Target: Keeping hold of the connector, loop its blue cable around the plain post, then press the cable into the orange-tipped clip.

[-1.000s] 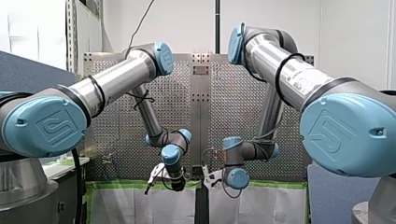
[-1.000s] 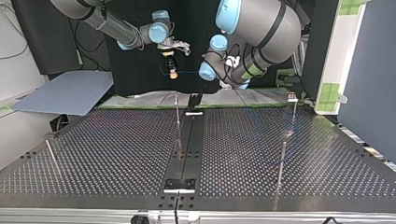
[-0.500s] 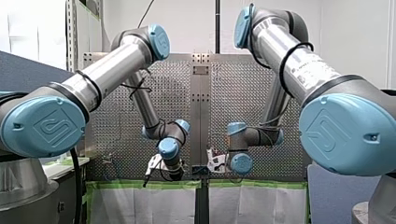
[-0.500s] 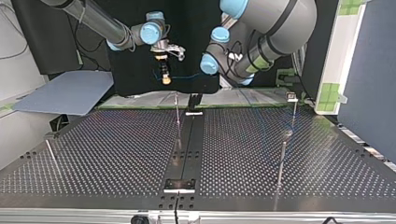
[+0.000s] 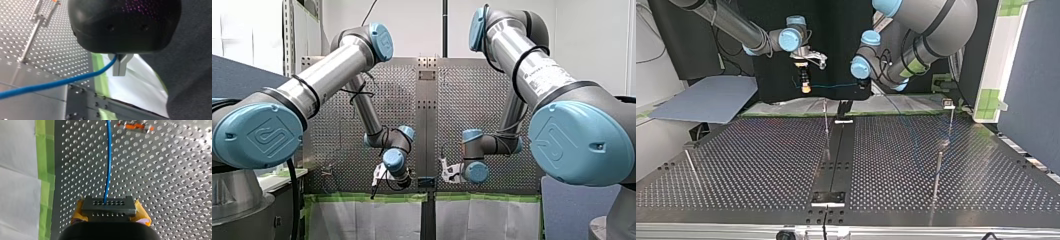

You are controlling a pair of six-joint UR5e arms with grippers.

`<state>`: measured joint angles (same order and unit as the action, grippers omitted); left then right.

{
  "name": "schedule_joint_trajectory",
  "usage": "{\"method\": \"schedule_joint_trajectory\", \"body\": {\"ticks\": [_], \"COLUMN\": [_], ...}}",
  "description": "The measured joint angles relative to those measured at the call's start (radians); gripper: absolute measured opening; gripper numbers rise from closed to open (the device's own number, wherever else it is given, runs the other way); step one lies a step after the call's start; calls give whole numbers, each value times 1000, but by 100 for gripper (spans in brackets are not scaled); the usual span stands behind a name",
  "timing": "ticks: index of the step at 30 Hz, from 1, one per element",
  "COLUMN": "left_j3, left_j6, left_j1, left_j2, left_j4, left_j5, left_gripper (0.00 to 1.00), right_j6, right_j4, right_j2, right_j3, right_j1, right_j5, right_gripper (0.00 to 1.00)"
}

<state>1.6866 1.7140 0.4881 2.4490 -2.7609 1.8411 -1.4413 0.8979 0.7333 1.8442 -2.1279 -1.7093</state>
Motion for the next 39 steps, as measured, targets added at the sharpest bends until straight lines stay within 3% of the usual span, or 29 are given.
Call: {"method": "schedule_joint_trajectory", "body": {"ticks": [7,12,20,26,33,39], "left_j3": [-5,-6,-7,-14,-19,-19], "left_j6": [18,33,16,23,20,15], "left_j1": [8,20,59,76,79,82], "left_j2": [0,1,2,2,8,13], "left_j4": [70,113,192,247,305,360], "left_j5": [1,9,43,51,50,38], "left_gripper": [0,0,0,0,0,0], "right_j6": [18,17,14,19,13,-4], "right_j4": [5,16,49,78,104,132], "right_j2": [-1,-3,-8,-42,-53,-54], "right_j3": [10,11,11,10,9,1], "right_j1": [24,41,74,98,125,147], "right_j5": [4,17,51,59,80,111], "right_gripper": [0,0,0,0,0,0]}}
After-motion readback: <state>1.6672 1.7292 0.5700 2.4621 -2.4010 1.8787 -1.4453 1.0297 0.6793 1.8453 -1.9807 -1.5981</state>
